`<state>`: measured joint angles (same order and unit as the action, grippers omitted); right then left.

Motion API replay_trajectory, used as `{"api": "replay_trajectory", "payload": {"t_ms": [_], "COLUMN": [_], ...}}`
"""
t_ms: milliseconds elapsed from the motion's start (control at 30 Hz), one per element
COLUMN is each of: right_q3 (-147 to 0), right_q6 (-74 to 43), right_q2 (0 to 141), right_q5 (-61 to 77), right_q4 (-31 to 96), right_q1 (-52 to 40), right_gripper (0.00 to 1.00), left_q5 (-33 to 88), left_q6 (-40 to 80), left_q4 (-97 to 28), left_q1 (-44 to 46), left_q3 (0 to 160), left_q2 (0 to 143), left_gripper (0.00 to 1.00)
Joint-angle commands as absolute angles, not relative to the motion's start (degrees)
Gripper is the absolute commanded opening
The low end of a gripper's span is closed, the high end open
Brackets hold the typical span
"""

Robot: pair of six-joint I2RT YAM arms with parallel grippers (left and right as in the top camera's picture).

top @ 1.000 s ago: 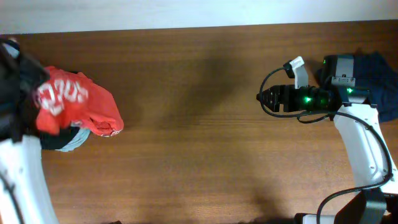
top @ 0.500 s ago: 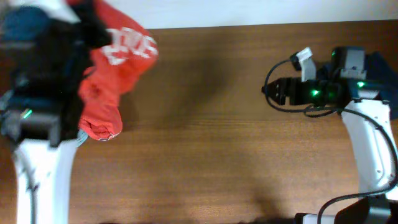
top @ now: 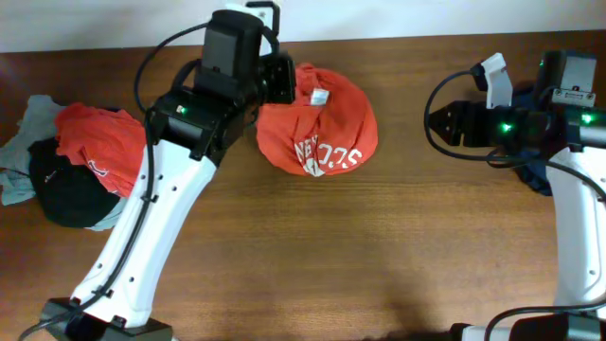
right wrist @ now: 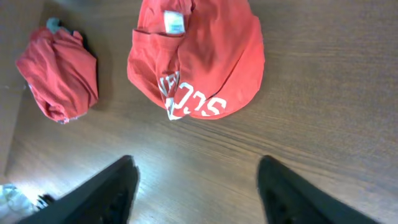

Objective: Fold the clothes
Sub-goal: 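Grasp the red shirt with the right gripper and lift it rightward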

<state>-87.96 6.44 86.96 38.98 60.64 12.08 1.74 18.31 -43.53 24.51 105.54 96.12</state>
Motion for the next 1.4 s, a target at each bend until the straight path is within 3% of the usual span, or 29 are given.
{"api": "replay_trajectory", "payload": {"t_ms": [0, 100, 167, 400, 667, 967, 1033, 1133, 1200, 1233, 1367], "right_q3": [-88.9, -88.9, -88.9, -88.9, -88.9, -88.9, -88.9, -88.9, -89.3, -90.1, -98.8], "right_q6": [6.9, 6.9, 6.8, -2.5, -18.2, -21.8, -23.1, -23.2, -23.2, -23.2, -19.8], "right_q2": [86.6, 88.5, 90.1, 100.1, 114.9, 121.4, 122.4, 123.1, 122.8, 122.4, 119.1], "right_q5": [38.7, 37.9, 36.8, 27.9, 22.0, 18.1, 17.8, 17.3, 17.3, 17.4, 18.2], "right_q4": [60.2, 57.2, 54.3, 36.4, 20.3, 13.1, 11.8, 11.1, 11.3, 12.3, 23.0], "right_q1": [11.1, 6.5, 3.1, -8.9, -15.9, -20.3, -21.0, -21.3, -21.0, -20.4, -17.9], "right_gripper": [0.57, 0.57, 0.57, 0.57, 0.57, 0.56, 0.53, 0.37, 0.2, 0.05, 0.04], "left_q5": [-2.1, -8.1, -11.3, -8.2, -8.0, -8.9, -8.9, -8.9, -8.8, -8.8, -8.8], "left_q6": [16.6, 16.6, 17.0, 21.0, 19.4, 19.2, 19.2, 19.2, 19.2, 19.2, 19.2], "left_q4": [-46.7, -47.9, -48.3, -50.0, -53.8, -54.1, -54.1, -54.2, -54.3, -54.3, -54.3], "left_q1": [24.2, 24.2, 23.2, 11.0, 4.8, 3.8, 3.8, 3.8, 3.8, 3.8, 3.9], "left_q3": [106.1, 106.0, 106.0, 106.0, 105.9, 105.9, 105.9, 105.8, 105.8, 105.8, 105.8], "left_q2": [95.9, 97.9, 99.0, 99.4, 99.4, 99.5, 99.8, 100.4, 100.7, 100.9, 101.1], "left_gripper": [0.09, 0.13, 0.25, 0.42, 0.43, 0.44, 0.44, 0.44, 0.44, 0.44, 0.44]}}
